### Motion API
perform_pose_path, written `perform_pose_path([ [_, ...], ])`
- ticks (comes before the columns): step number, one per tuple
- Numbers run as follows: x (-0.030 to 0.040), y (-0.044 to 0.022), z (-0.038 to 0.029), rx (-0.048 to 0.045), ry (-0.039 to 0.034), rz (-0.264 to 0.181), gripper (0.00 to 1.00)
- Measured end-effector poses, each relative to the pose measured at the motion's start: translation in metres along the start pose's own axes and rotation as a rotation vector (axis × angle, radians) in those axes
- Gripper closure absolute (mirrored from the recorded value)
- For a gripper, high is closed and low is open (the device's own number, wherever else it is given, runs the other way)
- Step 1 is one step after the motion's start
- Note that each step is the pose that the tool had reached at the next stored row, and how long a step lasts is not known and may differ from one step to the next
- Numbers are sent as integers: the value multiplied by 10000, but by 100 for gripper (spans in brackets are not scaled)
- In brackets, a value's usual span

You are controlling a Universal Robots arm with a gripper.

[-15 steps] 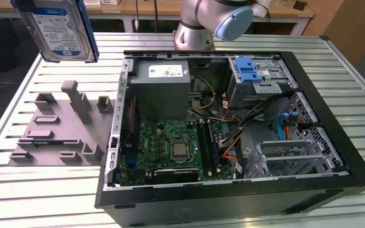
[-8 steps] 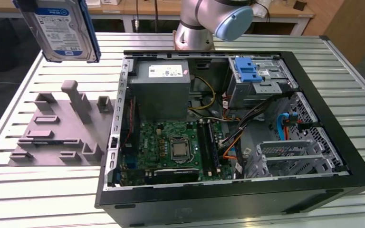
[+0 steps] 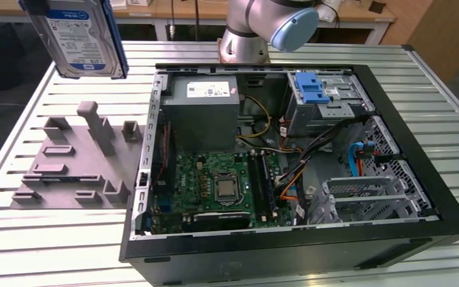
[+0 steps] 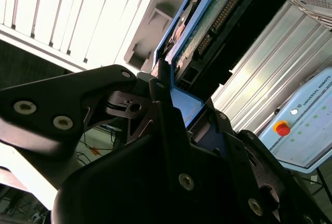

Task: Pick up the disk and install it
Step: 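Pick up the disk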

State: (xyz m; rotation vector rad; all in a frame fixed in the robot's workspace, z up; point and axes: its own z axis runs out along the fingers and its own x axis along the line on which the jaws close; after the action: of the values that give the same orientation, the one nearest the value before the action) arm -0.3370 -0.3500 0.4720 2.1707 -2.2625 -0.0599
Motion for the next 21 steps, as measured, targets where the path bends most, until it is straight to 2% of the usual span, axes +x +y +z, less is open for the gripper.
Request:
perform_pose_path([
  [21, -5, -125, -4, 0, 0, 1, 63],
])
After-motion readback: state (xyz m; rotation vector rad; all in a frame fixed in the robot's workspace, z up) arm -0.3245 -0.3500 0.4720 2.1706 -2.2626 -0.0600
